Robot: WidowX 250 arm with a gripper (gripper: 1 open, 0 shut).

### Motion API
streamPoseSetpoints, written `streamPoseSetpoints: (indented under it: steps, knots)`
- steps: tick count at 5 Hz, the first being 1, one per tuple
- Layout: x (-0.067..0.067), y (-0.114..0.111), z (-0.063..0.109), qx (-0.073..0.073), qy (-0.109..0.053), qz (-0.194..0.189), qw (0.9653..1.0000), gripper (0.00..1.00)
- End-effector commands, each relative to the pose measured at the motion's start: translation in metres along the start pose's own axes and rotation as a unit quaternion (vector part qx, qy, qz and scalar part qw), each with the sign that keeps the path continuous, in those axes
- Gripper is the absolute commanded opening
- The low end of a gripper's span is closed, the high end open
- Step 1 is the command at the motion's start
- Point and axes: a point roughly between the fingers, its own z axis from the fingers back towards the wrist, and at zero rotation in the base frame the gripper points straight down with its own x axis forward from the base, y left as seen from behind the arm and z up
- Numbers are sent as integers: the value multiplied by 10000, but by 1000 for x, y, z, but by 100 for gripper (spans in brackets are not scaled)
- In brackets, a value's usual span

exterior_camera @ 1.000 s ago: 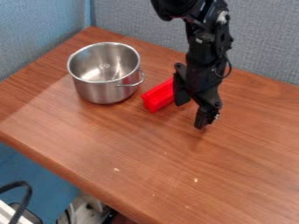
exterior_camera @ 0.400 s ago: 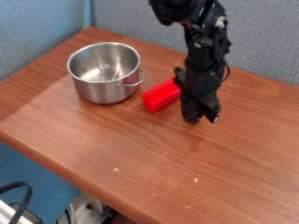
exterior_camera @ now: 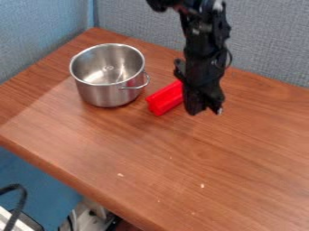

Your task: Put the red object in the metal pot

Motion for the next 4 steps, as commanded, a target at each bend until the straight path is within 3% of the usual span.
streamPoseSetpoints:
  steps: [1,2,3,4]
  knots:
    - [5,16,37,141,-329,45,9993,0]
    - [5,29,58,232,-608,64,9979,0]
    - [0,48,82,285,-859,309,9954,0]
    - [-6,75,103,426,-1068,625,9914,0]
